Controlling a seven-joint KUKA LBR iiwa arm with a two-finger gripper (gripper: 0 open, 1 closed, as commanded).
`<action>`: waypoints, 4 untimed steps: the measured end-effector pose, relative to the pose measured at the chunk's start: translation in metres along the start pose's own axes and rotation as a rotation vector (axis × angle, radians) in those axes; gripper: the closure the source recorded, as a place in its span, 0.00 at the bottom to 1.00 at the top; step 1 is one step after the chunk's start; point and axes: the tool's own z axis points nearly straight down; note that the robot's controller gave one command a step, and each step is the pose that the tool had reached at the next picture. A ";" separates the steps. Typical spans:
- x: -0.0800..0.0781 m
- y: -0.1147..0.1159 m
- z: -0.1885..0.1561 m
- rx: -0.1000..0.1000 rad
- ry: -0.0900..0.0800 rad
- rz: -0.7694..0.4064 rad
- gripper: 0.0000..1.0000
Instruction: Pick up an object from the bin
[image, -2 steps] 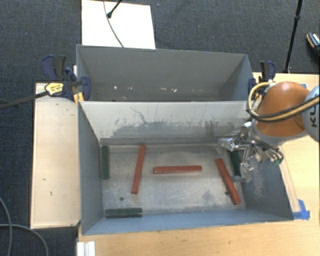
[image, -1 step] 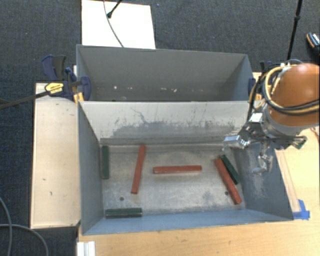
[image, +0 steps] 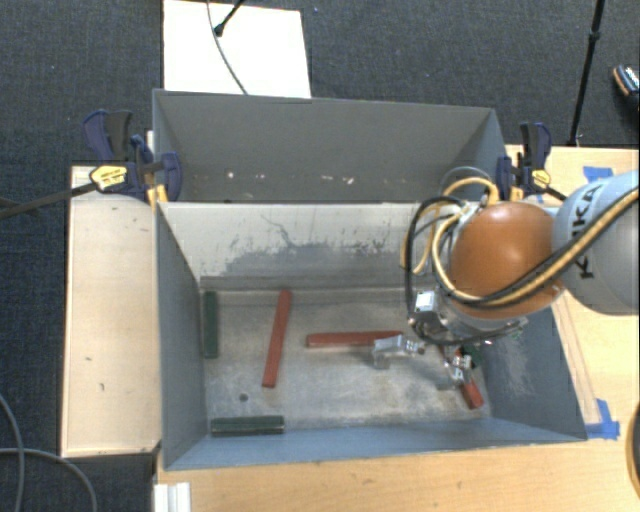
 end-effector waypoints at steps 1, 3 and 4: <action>-0.112 0.023 -0.103 0.013 -0.007 -0.112 0.00; -0.109 0.047 -0.146 0.009 0.002 -0.730 0.00; -0.057 -0.001 -0.108 0.003 0.005 -0.958 0.00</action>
Offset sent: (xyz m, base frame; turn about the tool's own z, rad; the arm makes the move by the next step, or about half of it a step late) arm 0.0168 0.1068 0.0984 -0.1043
